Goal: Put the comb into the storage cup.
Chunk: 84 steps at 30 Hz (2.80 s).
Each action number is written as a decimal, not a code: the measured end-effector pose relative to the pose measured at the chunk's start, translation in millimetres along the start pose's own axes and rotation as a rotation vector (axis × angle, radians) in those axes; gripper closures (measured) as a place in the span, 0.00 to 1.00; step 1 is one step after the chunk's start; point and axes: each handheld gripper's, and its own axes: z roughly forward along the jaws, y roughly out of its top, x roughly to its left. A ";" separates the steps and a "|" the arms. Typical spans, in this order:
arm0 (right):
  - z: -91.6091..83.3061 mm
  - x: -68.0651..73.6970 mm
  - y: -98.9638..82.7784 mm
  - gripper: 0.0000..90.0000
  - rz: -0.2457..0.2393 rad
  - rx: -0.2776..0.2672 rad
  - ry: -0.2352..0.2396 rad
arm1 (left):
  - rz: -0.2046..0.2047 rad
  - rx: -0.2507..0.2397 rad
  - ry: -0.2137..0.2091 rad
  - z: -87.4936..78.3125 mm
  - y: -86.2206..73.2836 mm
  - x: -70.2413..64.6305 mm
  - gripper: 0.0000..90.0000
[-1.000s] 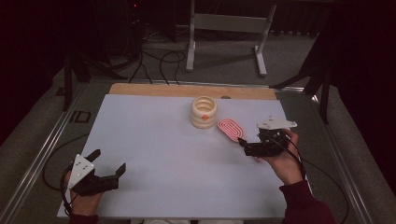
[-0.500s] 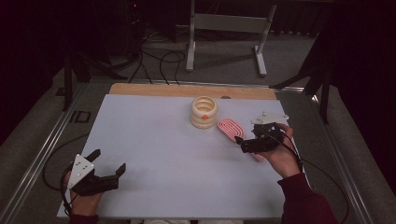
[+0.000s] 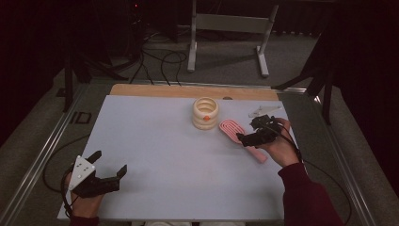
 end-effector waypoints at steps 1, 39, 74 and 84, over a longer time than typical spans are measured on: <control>4.2 -2.2 0.1 0.14 0.000 0.014 0.005 | 0.000 0.000 0.000 0.0 0.0 0.0 0.00; 79.3 -34.1 -27.0 0.17 0.032 0.333 0.079 | 0.000 0.005 0.000 0.9 -0.6 0.6 0.00; 100.0 -37.7 -37.7 0.54 0.065 0.444 0.169 | 0.003 0.015 -0.006 2.3 -1.2 0.3 0.00; 103.7 -33.2 -37.2 0.67 0.068 0.466 0.195 | 0.002 0.018 -0.007 3.2 -1.7 -0.1 0.00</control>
